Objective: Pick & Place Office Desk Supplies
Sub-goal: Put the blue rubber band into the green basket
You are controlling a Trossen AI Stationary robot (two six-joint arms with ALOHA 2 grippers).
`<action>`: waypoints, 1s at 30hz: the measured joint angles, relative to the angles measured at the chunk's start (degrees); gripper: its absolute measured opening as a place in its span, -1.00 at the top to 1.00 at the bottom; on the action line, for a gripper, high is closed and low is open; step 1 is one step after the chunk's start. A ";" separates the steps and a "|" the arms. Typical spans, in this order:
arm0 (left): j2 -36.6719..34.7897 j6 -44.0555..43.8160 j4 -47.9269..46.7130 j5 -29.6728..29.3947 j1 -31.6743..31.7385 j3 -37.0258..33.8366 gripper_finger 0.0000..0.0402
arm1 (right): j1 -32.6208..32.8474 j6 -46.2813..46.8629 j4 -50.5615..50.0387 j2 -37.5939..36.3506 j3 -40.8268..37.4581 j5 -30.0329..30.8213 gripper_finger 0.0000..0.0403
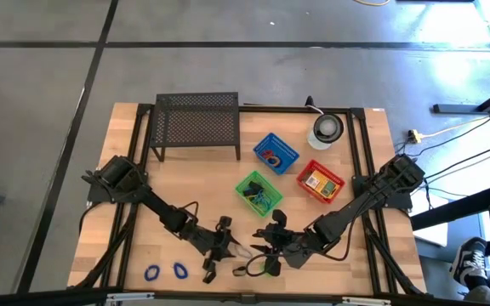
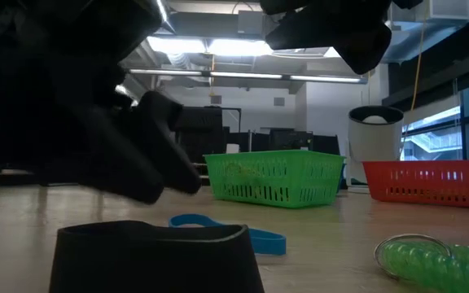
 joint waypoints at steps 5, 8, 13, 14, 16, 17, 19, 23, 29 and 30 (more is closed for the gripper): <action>0.00 4.71 -1.81 -0.46 0.09 0.00 -0.12 | -0.03 -0.42 0.00 0.00 0.00 0.00 0.24; 0.00 5.90 -1.74 -0.45 0.78 0.00 -0.19 | -0.06 -0.42 -0.01 0.00 0.00 0.02 0.24; 0.00 2.27 -3.15 0.89 2.72 0.00 -0.20 | -0.09 -0.44 0.01 0.00 0.00 0.26 0.24; 0.00 1.61 -3.56 1.49 2.99 0.00 -0.20 | -0.09 -0.44 0.01 0.00 0.00 0.26 0.24; 0.00 1.48 -3.91 2.84 3.39 0.00 -0.21 | -0.09 -0.46 0.01 0.00 0.00 0.28 0.24; 0.00 1.50 -4.01 3.37 3.41 0.00 -0.21 | -0.09 -0.46 0.01 0.00 0.00 0.28 0.24; 0.29 1.52 -3.98 4.09 3.41 0.00 -0.20 | -0.09 -0.64 0.00 0.00 0.00 0.30 0.24; 1.95 2.32 -2.53 4.10 3.46 0.07 -0.20 | -0.09 -1.31 -0.05 0.00 0.00 0.46 0.24; 2.53 1.93 -4.02 4.88 4.32 1.95 -0.16 | -0.09 -1.31 -0.11 0.00 0.00 0.46 0.24; 2.56 1.91 -4.06 4.95 4.35 2.02 -0.14 | -0.09 -1.31 -0.12 0.00 0.00 0.46 0.24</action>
